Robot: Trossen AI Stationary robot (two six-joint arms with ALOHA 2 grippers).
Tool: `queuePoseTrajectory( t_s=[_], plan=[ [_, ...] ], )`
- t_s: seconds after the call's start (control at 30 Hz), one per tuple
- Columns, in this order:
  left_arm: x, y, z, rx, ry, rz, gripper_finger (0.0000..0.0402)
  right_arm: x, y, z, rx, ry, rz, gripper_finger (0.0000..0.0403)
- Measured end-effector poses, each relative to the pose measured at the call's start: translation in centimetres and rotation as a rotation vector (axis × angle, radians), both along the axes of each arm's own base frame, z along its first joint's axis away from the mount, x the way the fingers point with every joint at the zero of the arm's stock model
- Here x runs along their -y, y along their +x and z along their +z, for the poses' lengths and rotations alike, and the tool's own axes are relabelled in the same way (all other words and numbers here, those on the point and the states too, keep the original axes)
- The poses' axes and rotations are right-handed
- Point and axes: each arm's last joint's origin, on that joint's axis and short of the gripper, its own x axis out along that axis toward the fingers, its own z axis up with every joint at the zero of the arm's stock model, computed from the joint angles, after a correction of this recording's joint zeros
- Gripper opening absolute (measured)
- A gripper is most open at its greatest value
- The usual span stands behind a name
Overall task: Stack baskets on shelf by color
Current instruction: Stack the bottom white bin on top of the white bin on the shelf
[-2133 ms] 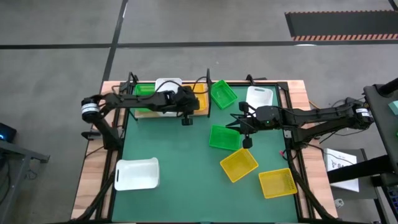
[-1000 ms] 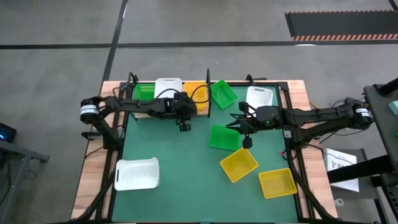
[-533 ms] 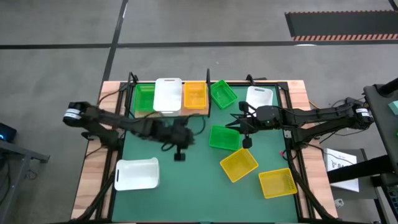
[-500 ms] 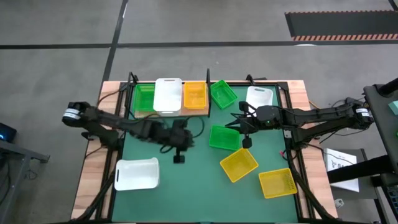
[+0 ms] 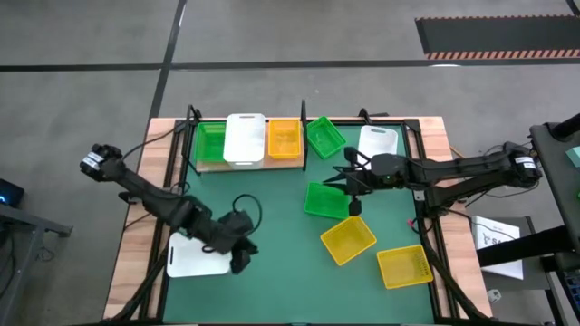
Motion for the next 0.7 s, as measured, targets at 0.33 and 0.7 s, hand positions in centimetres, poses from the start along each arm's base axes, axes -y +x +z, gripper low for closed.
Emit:
queuePoseTrajectory(
  t_s=[0.33, 0.7],
  plan=[
    [0.1, -4.1, -1.9, -0.567, -0.221, 0.469, 0.0042, 0.0, 0.8, -0.2, -0.014, -0.039, 0.011, 0.0009],
    [0.4, -3.7, -2.6, -0.578, -0.277, 0.550, 0.0082, 0.1, 0.6, -0.3, -0.039, -0.047, 0.011, 0.0071]
  ],
)
